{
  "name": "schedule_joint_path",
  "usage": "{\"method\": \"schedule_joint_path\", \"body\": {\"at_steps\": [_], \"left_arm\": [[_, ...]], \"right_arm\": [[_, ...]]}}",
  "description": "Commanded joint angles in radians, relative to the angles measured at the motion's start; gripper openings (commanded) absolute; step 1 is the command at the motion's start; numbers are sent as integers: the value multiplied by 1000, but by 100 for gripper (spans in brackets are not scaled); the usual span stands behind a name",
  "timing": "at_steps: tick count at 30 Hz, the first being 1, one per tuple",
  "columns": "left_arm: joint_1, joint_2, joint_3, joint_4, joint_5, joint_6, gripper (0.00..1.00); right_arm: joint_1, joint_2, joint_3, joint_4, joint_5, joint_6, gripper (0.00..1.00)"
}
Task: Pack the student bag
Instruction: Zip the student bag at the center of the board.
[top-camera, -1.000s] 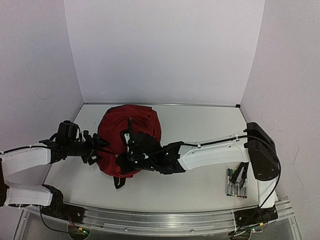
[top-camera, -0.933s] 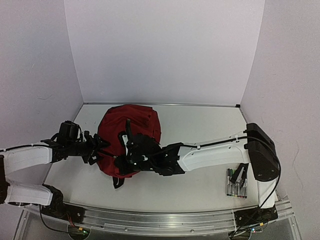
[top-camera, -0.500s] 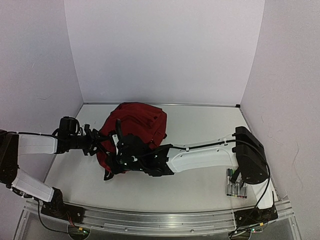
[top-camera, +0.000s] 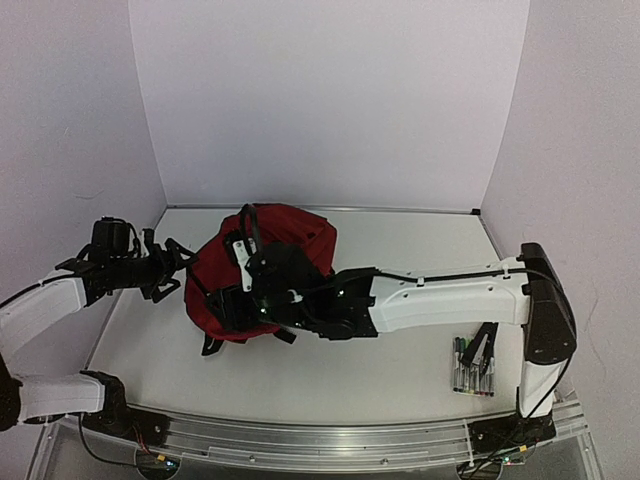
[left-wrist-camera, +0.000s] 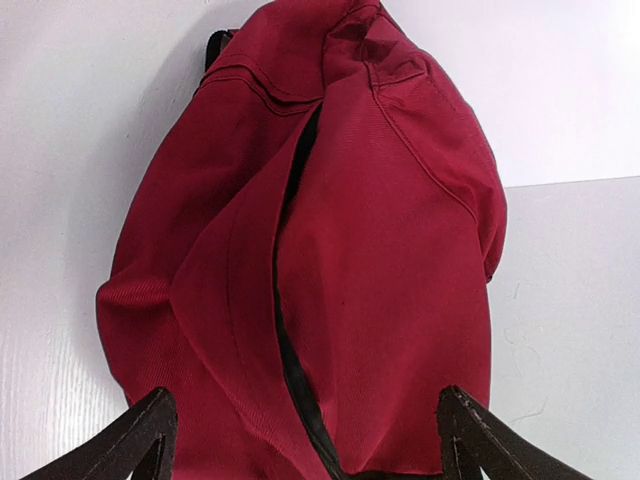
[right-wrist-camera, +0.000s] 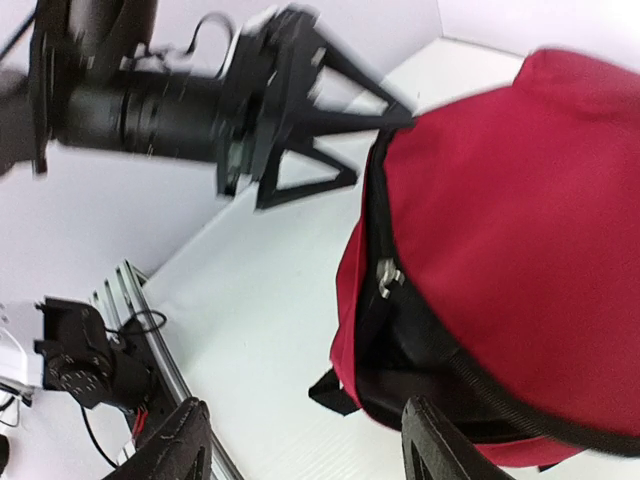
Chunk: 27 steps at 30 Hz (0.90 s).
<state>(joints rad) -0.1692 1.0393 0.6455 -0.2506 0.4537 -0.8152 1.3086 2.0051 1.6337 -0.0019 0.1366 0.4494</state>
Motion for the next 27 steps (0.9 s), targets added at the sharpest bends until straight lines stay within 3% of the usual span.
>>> {"method": "schedule_joint_path", "body": {"at_steps": [1, 6, 11, 19, 27], "left_arm": [[-4, -90, -36, -101, -4, -73, 90], [-20, -105, -94, 16, 71, -176, 87], [-43, -30, -126, 149, 147, -228, 78], [-57, 14, -164, 296, 188, -251, 48], [-57, -11, -240, 416, 206, -255, 19]], "right_arm": [[-80, -33, 24, -32, -128, -32, 63], [-136, 13, 67, -34, -300, 32, 63], [-158, 80, 112, -35, -378, 81, 63], [-168, 160, 155, -50, -380, -24, 56], [-169, 191, 182, -114, -284, -176, 52]]}}
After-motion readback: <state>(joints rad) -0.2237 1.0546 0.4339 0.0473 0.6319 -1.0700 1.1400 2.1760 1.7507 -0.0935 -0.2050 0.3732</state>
